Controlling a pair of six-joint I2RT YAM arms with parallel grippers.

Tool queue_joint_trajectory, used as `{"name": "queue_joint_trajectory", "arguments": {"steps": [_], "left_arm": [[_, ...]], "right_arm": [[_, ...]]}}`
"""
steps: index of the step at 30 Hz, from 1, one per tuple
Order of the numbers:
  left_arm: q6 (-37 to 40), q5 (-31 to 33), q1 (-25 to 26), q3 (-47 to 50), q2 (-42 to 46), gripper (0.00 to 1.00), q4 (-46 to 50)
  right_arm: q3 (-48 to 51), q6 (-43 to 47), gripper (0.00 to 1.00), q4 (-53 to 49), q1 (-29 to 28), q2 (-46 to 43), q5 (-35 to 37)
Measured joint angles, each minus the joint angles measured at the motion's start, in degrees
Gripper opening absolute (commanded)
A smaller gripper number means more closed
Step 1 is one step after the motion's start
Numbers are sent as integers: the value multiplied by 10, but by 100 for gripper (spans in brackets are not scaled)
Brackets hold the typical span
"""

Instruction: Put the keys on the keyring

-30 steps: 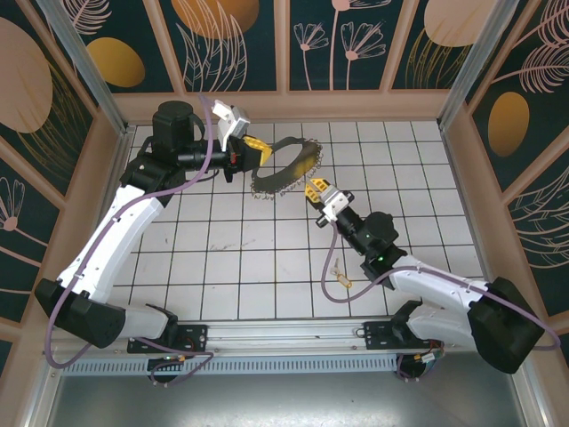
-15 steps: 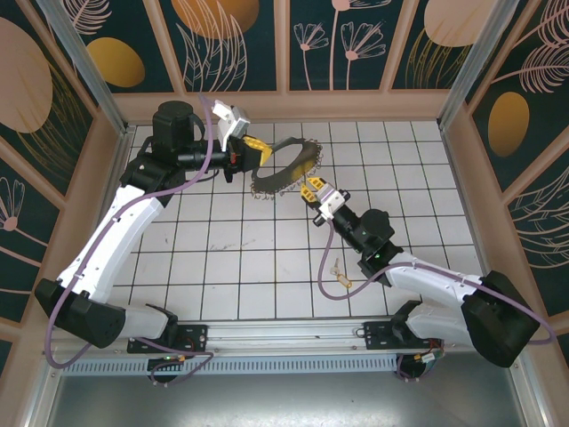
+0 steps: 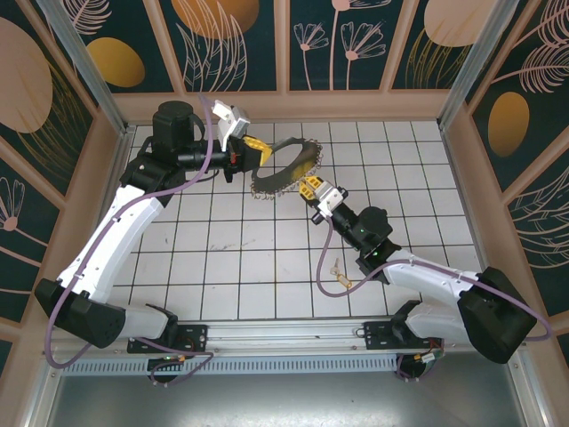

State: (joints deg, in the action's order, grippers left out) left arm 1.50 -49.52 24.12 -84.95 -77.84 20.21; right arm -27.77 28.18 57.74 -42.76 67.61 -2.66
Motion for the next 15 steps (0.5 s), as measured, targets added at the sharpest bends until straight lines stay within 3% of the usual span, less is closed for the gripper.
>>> {"name": "queue_joint_trajectory", "arguments": {"steps": [15], "left_arm": [[0,1,0,0,0,0,1]], "right_arm": [[0,-2,0,6,0,1,3]]}}
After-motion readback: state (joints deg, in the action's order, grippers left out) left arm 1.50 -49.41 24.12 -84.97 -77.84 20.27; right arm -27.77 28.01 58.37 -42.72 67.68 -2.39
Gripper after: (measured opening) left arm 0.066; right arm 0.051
